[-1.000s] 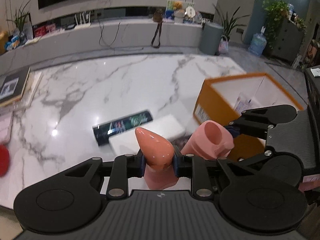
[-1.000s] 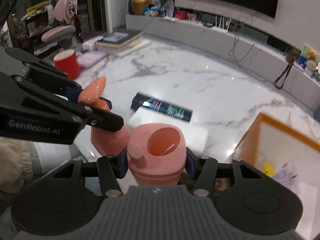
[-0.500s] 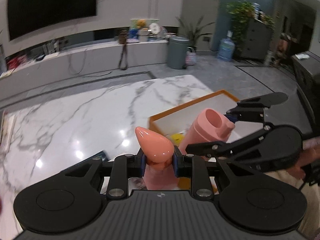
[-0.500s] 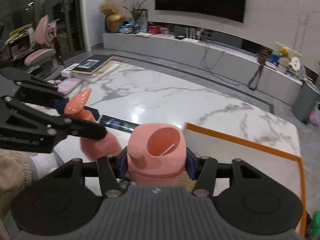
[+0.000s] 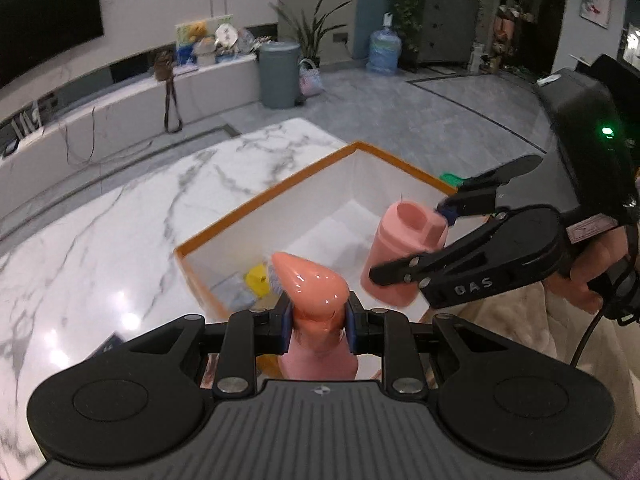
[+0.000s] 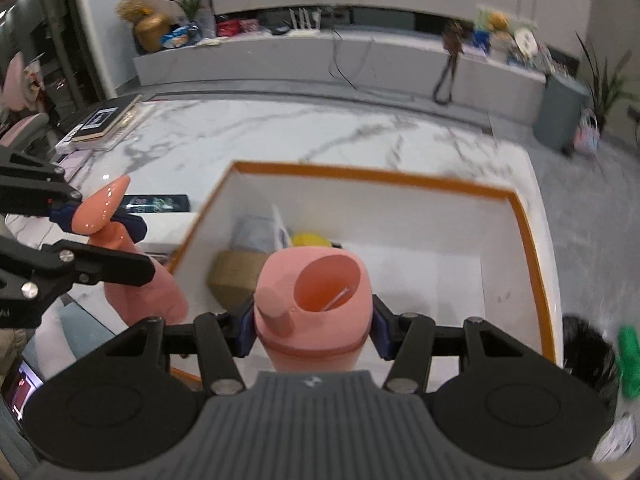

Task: Organize rigid objects
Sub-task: 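Carry the pink pump bottle and pink cup over the orange box with both tools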

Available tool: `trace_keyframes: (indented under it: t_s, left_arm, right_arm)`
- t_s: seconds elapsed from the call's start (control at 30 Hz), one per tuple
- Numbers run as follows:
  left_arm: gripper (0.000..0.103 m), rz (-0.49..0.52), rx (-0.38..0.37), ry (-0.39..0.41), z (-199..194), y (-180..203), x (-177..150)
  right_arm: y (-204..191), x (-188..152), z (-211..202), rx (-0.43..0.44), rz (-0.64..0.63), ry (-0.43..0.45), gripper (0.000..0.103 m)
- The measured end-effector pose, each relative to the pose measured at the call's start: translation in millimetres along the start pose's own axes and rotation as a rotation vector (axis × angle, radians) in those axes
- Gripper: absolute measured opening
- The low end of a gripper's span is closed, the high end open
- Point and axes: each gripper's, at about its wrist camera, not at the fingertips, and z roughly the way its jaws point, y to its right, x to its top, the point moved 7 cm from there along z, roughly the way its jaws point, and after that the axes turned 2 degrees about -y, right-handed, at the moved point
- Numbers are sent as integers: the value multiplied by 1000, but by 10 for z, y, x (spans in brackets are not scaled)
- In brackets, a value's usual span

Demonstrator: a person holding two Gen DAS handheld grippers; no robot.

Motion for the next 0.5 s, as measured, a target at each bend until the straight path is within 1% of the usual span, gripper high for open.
trace_keyframes:
  t_s: [0.07, 0.13, 0.23, 0.37, 0.5]
  left_arm:
    - [28, -5, -2, -7, 113, 17, 52]
    - [28, -12, -23, -17, 222, 31, 84]
    - [28, 42, -19, -27, 368, 114, 109]
    - [28, 125, 2, -114, 604, 146, 6]
    - [28, 156, 12, -180, 746, 76, -130]
  right_arm:
    - [99, -46, 82, 14, 46, -22, 55]
    - [165, -74, 157, 28, 81, -40, 55]
    - [211, -92, 224, 41, 99, -48, 55]
    - [255, -119, 369, 70, 129, -90, 55]
    - [227, -141, 545, 142, 189, -149, 55]
